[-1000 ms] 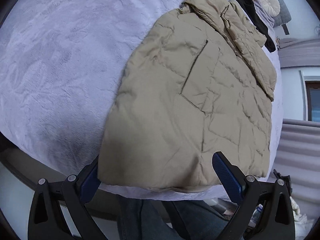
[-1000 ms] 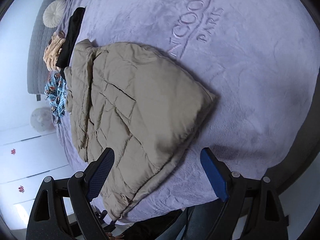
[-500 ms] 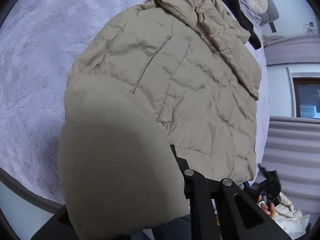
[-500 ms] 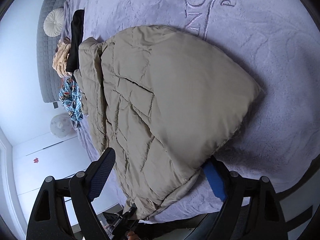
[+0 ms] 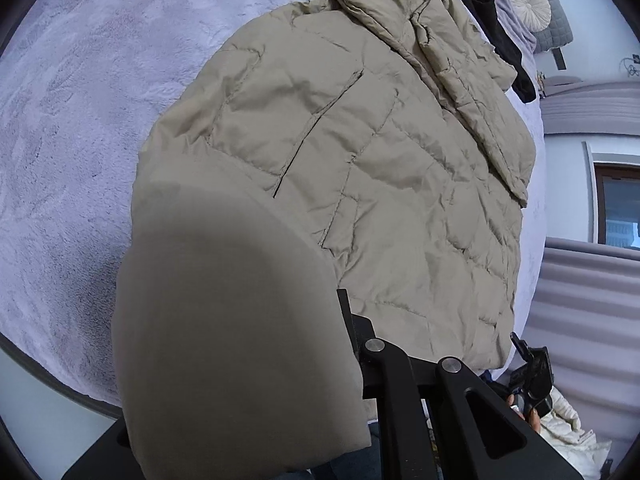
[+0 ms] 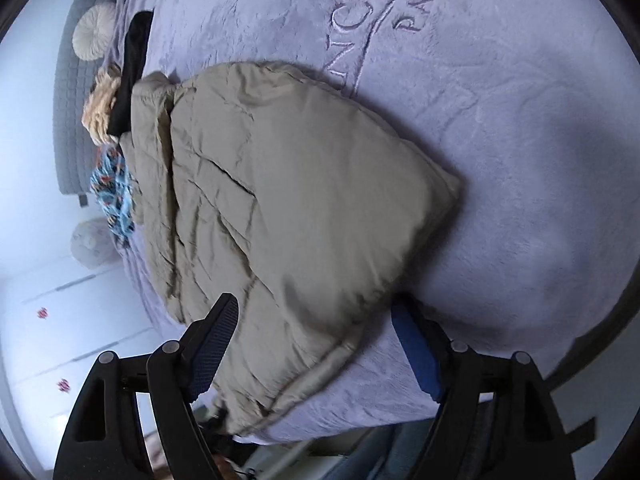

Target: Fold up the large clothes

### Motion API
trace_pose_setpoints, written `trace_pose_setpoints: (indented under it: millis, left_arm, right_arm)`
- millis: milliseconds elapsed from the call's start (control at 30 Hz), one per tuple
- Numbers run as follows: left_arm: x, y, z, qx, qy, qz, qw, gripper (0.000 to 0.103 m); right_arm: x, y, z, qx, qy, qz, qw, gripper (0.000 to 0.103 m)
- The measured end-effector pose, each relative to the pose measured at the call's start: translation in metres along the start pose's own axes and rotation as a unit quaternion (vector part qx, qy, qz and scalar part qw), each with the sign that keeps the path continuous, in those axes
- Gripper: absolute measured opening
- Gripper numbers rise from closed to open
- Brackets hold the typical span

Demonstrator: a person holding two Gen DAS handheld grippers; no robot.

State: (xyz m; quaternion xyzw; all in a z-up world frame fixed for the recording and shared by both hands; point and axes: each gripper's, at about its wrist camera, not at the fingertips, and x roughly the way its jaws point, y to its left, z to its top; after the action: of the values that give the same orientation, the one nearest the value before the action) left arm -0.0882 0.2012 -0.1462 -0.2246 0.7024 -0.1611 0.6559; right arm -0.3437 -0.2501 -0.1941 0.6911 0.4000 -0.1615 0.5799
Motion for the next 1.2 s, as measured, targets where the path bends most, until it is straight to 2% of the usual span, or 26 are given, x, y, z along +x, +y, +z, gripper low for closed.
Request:
trace_pose_setpoints:
  millis: [33, 67, 100, 267, 400, 500, 633, 767, 867, 1033, 1200]
  left_arm:
    - [-0.003, -0.003, 0.000, 0.007, -0.005, 0.002, 1.0000, 0.013]
    - [-0.009, -0.007, 0.000, 0.015, -0.014, 0.001, 0.9998, 0.013]
    - [-0.015, -0.011, 0.002, 0.020, -0.023, -0.005, 0.9995, 0.013]
    - [-0.063, -0.049, 0.026, 0.052, -0.090, -0.039, 0.9939, 0.013]
    - [-0.097, -0.091, 0.064, 0.095, -0.151, -0.045, 0.9829, 0.013]
    - [-0.114, -0.119, 0.100, 0.117, -0.187, -0.049, 0.9740, 0.013]
    - [-0.117, -0.149, 0.151, 0.123, -0.220, -0.022, 0.9675, 0.013]
    - [-0.097, -0.167, 0.205, 0.101, -0.237, 0.022, 0.9659, 0.013]
    - [-0.067, -0.166, 0.242, 0.088, -0.230, 0.052, 0.9678, 0.013]
    - [-0.004, -0.155, 0.289, 0.109, -0.197, 0.102, 0.9689, 0.013]
    - [0.039, -0.140, 0.314, 0.123, -0.183, 0.104, 0.9697, 0.013]
  right_arm:
    - [0.007, 0.000, 0.002, 0.013, 0.003, 0.001, 1.000, 0.067]
    - [0.012, 0.001, 0.004, 0.019, 0.010, -0.008, 1.000, 0.026]
    - [0.015, 0.006, 0.004, 0.013, 0.016, -0.005, 1.000, 0.011]
    - [-0.006, 0.068, 0.004, -0.092, 0.004, 0.006, 0.996, 0.010]
    - [-0.017, 0.133, 0.021, -0.163, -0.012, 0.026, 0.986, 0.010]
    - [-0.020, 0.188, 0.035, -0.227, -0.023, 0.033, 0.973, 0.010]
    - [-0.005, 0.267, 0.064, -0.314, -0.025, 0.027, 0.949, 0.010]
    - [0.031, 0.332, 0.096, -0.379, -0.025, -0.011, 0.925, 0.010]
    - [0.073, 0.362, 0.123, -0.393, -0.023, -0.049, 0.918, 0.010]
    - [0.143, 0.368, 0.159, -0.370, -0.025, -0.089, 0.924, 0.010]
    - [0.189, 0.346, 0.186, -0.340, -0.027, -0.090, 0.936, 0.010]
